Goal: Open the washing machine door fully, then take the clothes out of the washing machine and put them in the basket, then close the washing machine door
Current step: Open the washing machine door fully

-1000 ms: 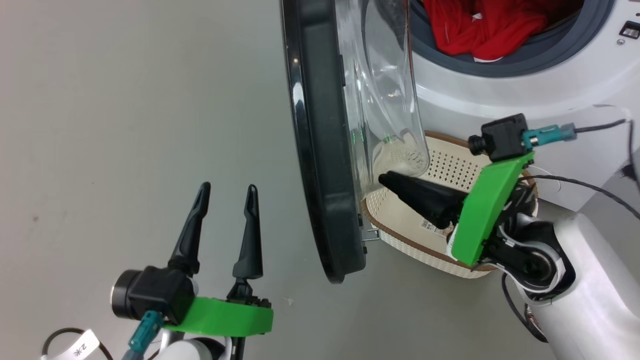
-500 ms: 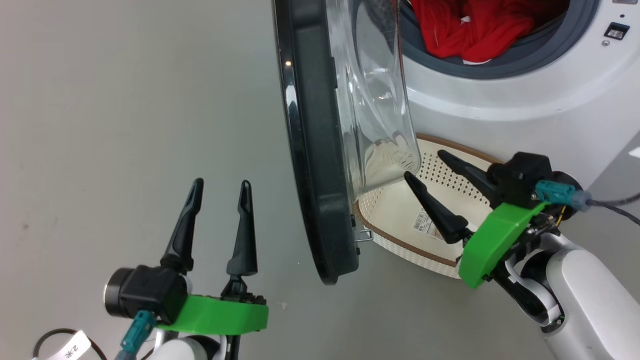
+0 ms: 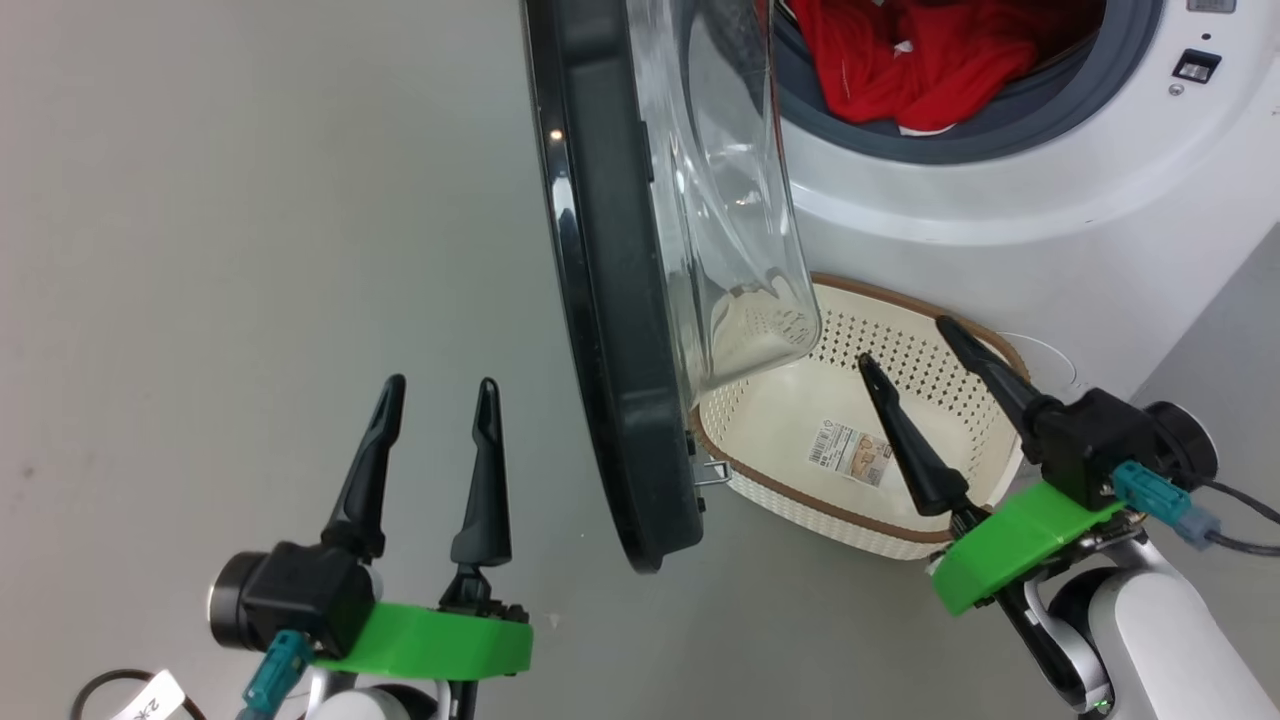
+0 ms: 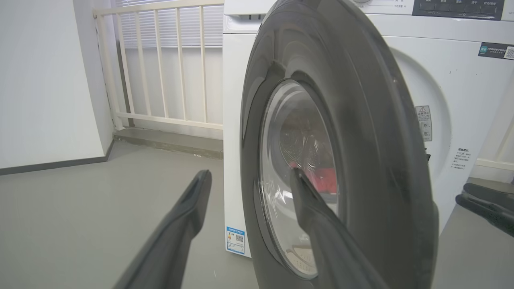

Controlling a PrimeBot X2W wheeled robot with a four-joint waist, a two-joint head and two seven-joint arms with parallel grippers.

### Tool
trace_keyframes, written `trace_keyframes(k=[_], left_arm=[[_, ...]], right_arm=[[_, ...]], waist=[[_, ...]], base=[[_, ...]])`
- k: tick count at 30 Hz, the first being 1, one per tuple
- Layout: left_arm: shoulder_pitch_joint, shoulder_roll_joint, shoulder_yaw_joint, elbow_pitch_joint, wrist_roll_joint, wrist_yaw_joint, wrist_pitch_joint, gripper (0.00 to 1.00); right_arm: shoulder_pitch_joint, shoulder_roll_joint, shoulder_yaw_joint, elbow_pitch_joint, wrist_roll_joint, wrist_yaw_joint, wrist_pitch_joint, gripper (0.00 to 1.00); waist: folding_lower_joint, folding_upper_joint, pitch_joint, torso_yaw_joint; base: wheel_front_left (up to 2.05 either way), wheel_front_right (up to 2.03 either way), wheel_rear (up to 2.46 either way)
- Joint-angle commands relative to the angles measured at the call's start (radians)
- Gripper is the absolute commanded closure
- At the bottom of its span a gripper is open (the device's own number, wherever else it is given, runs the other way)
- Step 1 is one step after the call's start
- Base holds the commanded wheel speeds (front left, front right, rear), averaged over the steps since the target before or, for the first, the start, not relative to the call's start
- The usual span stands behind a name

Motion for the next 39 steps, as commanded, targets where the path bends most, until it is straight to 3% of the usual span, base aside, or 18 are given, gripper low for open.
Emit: trace_keyframes(k=[1,17,39], left_arm=[[0.003,0.016,0.038,-0.020,0.010,-0.003,-0.005,0.00],[0.018,0.016,0.044,-0.017,0.011,-0.003,-0.005,0.00],[0.037,0.016,0.037,-0.002,0.011,-0.006,-0.005,0.00]], right_arm=[[0.004,0.011,0.012,-0.036,-0.012,0.006,-0.014,0.00],[0.127,0.093,-0.129,-0.090,-0.205,0.006,-0.265,0.00],[0.181,0.096,-0.146,-0.066,-0.131,0.006,-0.309,0.00]], waist=[[0.0000,0.0000,-0.002,-0.001],[0.0000,0.0000,-0.008,-0.013],[0.0000,0.0000,-0.034,-0.010]], base=[[0.00,0.00,0.00],[0.00,0.00,0.00],[0.00,0.00,0.00]])
